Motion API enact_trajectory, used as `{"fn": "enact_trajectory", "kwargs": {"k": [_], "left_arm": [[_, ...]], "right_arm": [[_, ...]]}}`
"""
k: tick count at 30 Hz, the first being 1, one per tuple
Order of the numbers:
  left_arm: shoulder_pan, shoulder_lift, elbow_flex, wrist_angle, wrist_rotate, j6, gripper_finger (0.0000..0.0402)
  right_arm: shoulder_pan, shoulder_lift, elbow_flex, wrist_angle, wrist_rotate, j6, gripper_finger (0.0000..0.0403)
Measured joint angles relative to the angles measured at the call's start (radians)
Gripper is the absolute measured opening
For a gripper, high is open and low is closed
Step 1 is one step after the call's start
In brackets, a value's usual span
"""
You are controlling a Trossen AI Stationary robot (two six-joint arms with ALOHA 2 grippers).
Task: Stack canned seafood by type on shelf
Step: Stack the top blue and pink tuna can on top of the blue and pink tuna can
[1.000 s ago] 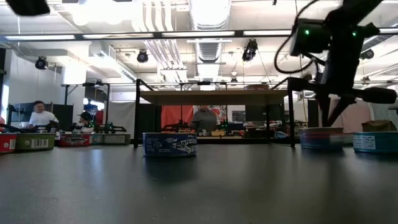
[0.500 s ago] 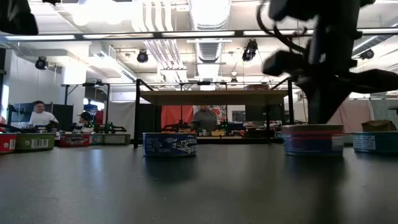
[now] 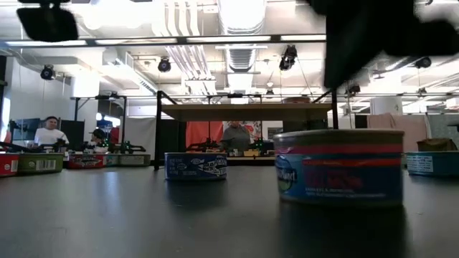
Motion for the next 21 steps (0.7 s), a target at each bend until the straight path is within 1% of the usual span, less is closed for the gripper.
{"fn": "enact_trajectory", "kwargs": {"k": [2,3,6,9,10,12,15,18,21], "left_arm": [[-0.023,0.047,-0.015,0.111,-0.048,0.033,0.0000],[-0.029,0.073,-0.018,0.165,-0.078,0.050,0.0000],[-0.031,0.157,-0.018,0.321,-0.165,0.094,0.0000],[-0.026,0.252,0.003,0.447,-0.172,0.179,0.0000],[-0.027,0.284,0.017,0.461,-0.172,0.205,0.0000],[-0.027,0.349,0.046,0.458,-0.171,0.257,0.0000],[-0.022,0.451,0.079,0.445,-0.182,0.313,0.0000],[-0.008,0.560,0.102,0.440,-0.224,0.308,0.0000],[-0.002,0.658,0.131,0.468,-0.212,0.269,0.0000]], "right_arm": [[0.064,-0.009,0.039,-0.006,0.080,-0.004,0.0009],[0.093,-0.010,0.048,-0.011,0.093,-0.014,0.0009],[0.171,-0.008,0.055,-0.016,0.086,-0.064,0.0009],[0.227,0.004,0.055,-0.013,0.088,-0.046,0.0010],[0.237,0.013,0.055,-0.013,0.078,-0.009,0.0011],[0.242,0.034,0.055,-0.011,0.018,0.056,0.0019],[0.236,0.072,0.055,-0.009,-0.049,0.111,0.0045],[0.218,0.121,0.055,-0.011,-0.056,0.173,0.0076],[0.188,0.161,0.055,-0.009,-0.068,0.192,0.0102]]}}
